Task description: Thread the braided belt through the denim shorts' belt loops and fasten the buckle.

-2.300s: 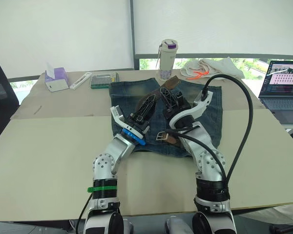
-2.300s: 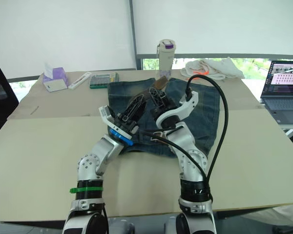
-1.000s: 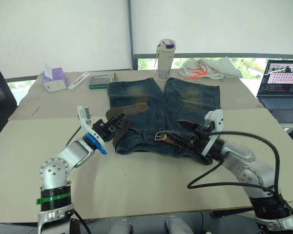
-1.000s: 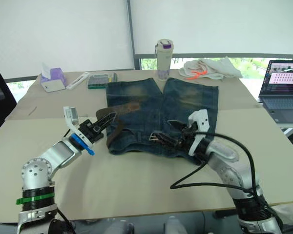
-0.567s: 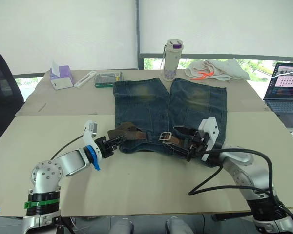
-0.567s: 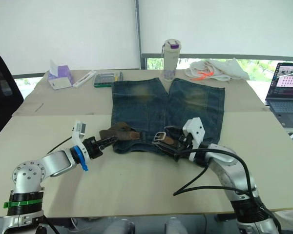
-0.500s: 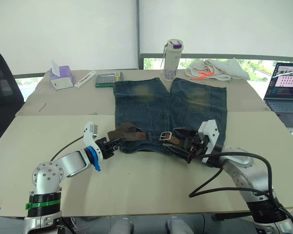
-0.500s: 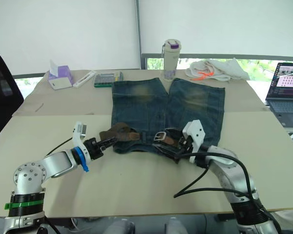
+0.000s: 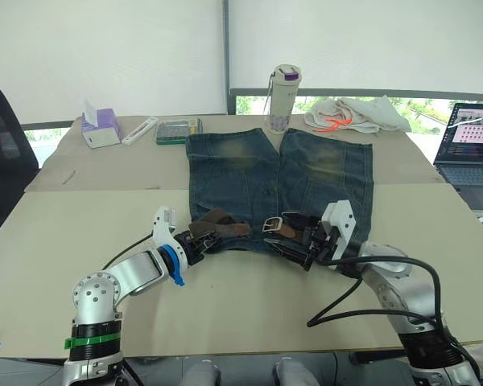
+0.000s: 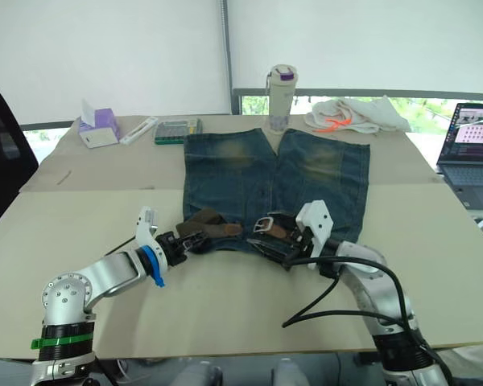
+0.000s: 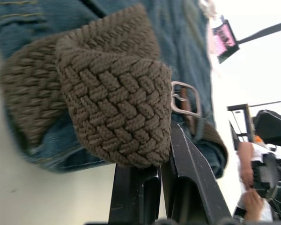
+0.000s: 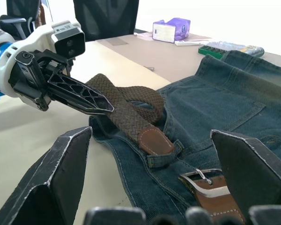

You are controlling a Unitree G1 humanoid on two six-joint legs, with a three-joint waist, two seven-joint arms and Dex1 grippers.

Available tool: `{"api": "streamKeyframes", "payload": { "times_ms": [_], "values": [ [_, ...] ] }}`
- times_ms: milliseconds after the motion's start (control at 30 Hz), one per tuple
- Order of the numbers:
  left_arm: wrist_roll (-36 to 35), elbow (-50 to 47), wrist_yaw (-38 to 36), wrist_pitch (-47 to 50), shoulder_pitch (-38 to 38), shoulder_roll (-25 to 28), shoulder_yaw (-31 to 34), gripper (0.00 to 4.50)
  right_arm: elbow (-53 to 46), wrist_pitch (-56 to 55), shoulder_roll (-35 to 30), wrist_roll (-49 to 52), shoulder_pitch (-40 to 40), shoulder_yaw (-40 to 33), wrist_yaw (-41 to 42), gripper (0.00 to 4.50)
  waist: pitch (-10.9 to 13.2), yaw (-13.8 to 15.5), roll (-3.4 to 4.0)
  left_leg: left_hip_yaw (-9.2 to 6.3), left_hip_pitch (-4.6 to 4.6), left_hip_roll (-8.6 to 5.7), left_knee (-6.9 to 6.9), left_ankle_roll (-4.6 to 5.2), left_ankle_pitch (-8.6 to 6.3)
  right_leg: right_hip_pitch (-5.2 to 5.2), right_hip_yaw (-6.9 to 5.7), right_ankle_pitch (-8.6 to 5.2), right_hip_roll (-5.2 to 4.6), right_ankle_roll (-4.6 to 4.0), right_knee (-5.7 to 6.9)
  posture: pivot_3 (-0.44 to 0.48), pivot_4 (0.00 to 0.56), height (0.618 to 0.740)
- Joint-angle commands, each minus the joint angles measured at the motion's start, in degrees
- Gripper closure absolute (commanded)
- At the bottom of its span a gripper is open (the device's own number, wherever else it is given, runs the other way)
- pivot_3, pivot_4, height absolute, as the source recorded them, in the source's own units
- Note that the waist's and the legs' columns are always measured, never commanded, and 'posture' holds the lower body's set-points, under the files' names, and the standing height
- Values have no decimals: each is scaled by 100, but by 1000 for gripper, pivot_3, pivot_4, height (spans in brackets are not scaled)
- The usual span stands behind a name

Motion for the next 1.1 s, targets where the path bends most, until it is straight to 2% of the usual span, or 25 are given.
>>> {"api": "streamKeyframes", "payload": {
  "times_ms": [33, 267, 467, 633, 767, 1100],
  "values": [
    [-480, -119, 536, -125, -89, 79, 47, 4500, -149, -193, 49, -21, -59, -86, 24, 36, 0, 1, 0, 0, 0, 0, 0, 0, 0, 0, 0, 0, 0, 0, 0, 0, 150, 740],
    [-1258, -269, 1487, -402, -119, 296, -133, 4500, -103, -228, 163, -98, -73, -65, 19, 36, 0, 0, 0, -1, 1, 0, 0, -1, 1, 0, 0, 1, 0, -1, 1, 0, 150, 740],
    [-1828, -383, 1979, -722, -264, 520, -384, 4500, -98, -231, 249, -139, -68, -70, 7, 36, 0, 2, 1, -1, 0, -3, 0, -4, 2, 0, 0, 1, -1, -2, 1, 0, 150, 740],
    [-2221, -416, 2531, -945, -280, 635, -810, 4500, -114, -221, 291, -158, -37, -104, -44, 36, 0, 5, 1, -1, 1, -8, 0, -5, 3, 0, 0, 1, -2, -2, 0, 0, 150, 740],
    [-2292, -370, 2657, -1127, -382, 619, -1032, 4500, -124, -203, 321, -168, -47, -98, -93, 36, 0, 15, 1, -2, 0, -19, 0, -7, 4, 0, 0, 1, -2, -2, 0, 0, 150, 740],
    [-1599, 230, 2341, -1332, -654, 185, -1334, 4500, -193, 62, 428, -146, -100, -61, -287, 36, -1, 57, 0, -2, 0, -31, 0, -12, 7, 2, 0, 1, -5, -2, 0, 0, 150, 740]
  ]
}}
